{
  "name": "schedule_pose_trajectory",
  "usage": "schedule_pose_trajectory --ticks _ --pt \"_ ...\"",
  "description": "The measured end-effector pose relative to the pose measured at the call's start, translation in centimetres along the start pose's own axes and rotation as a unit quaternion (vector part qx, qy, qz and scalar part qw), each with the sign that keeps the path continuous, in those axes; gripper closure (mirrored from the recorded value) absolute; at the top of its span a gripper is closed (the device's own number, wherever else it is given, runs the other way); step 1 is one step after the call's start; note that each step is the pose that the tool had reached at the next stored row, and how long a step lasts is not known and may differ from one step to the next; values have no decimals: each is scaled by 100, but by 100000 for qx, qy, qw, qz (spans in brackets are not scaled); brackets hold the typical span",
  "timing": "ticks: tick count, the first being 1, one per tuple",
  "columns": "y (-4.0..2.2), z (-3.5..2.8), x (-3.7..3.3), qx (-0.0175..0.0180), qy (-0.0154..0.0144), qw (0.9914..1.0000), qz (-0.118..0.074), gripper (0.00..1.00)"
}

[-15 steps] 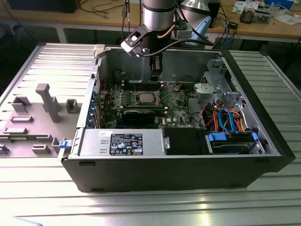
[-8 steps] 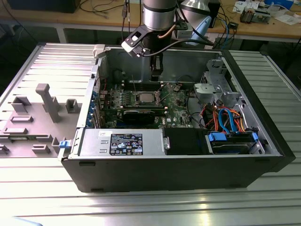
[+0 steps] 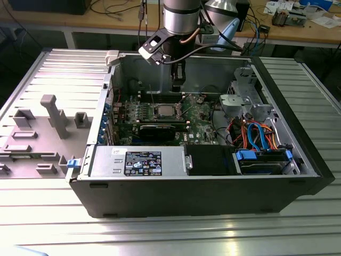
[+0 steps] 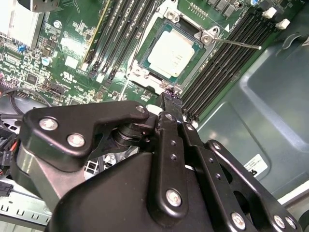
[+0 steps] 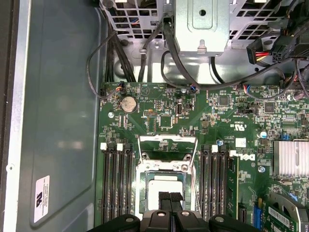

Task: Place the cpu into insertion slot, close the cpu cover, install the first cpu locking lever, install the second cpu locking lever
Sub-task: 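Close the cpu cover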

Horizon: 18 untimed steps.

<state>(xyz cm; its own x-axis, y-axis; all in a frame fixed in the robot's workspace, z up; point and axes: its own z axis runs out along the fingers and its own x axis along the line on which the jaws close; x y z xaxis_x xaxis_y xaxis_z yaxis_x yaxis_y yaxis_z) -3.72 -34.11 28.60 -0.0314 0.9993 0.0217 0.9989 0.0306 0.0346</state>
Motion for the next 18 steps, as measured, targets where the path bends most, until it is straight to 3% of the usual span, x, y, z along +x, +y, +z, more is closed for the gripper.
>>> schedule_pose_trajectory --ticks 4,6,7,18 --pt "18 1 -1 -2 0 100000 -1 89" --pt "48 2 -1 -1 1 100000 0 89" --pt "105 4 -3 0 3 100000 -14 89" --pt "118 4 -3 3 5 100000 -122 89"
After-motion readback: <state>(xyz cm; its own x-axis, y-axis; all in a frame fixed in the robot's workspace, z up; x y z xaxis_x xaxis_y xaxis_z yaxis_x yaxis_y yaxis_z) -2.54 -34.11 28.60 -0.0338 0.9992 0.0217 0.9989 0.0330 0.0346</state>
